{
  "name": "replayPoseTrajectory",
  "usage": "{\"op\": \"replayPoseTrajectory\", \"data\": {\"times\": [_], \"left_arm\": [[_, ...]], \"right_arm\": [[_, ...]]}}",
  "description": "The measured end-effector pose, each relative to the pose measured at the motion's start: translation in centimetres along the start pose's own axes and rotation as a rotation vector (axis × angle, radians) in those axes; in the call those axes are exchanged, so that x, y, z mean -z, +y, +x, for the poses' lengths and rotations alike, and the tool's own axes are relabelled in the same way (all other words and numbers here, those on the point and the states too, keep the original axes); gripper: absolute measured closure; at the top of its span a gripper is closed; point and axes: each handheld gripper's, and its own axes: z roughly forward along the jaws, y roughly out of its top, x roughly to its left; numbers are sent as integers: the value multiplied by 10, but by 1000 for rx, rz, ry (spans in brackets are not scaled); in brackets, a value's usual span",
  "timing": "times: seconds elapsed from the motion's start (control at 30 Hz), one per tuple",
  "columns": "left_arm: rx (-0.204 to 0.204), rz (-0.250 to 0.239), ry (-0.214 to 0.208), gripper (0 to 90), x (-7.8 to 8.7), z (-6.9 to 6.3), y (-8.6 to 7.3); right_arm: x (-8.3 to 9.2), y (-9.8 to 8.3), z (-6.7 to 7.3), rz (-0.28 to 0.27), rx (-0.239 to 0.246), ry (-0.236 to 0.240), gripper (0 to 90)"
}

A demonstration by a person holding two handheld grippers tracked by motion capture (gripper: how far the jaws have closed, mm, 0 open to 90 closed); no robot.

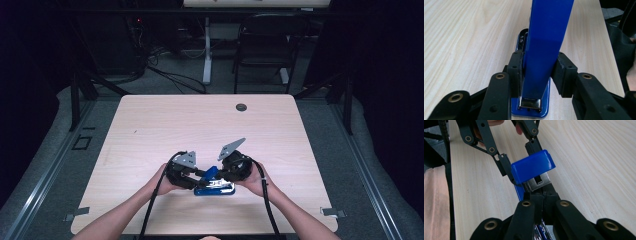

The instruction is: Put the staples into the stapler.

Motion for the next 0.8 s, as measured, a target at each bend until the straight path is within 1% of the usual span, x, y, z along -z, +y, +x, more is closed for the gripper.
{"op": "replayPoseTrajectory", "data": {"times": [0.03, 0.1, 0.13, 0.17, 0.27, 0.3, 0.33, 0.4, 0.43, 0.47, 0.5, 0.6, 0.67, 0.73, 0.8], "left_arm": [[-1, -2, 1, 638, 0, 0, 0], [-4, 3, 3, 644, 0, -1, 0], [-5, 4, 4, 646, 0, -1, 0], [-5, 8, 10, 647, 0, -1, 1], [-4, 2, 8, 648, -2, -2, 1], [-6, 14, 15, 648, -2, -2, 2], [-5, 7, 13, 648, -3, -2, 2], [-7, 11, 12, 648, -5, -2, 3], [-8, 20, 18, 649, -5, -2, 3], [-4, 16, 16, 649, -6, -2, 3], [-6, 20, 15, 649, -6, -2, 4], [0, 22, 14, 648, -8, -2, 4], [-1, 26, 19, 647, -9, -3, 5], [-3, 39, 25, 646, -9, -3, 6], [-2, 41, 23, 645, -10, -2, 6]], "right_arm": [[0, -1, 0, -2, -6, 1, 899], [2, -1, -2, 12, 7, -1, 899], [2, -1, -1, 0, -5, -3, 899], [2, -1, -1, 1, -2, -3, 899], [6, -3, -3, 4, -5, -9, 898], [7, -3, -3, 1, -10, -10, 898], [9, -4, -4, 4, -7, -14, 898], [12, -6, -6, 4, -19, -24, 899], [14, -7, -7, 2, -28, -24, 899], [16, -8, -8, -5, -39, -32, 898], [20, -9, -10, 4, -39, -41, 899], [30, -12, -13, -22, -65, -66, 899], [36, -12, -14, -50, -79, -77, 900], [44, -9, -14, -84, -86, -93, 900], [50, -4, -11, -120, -75, -96, 900]]}}
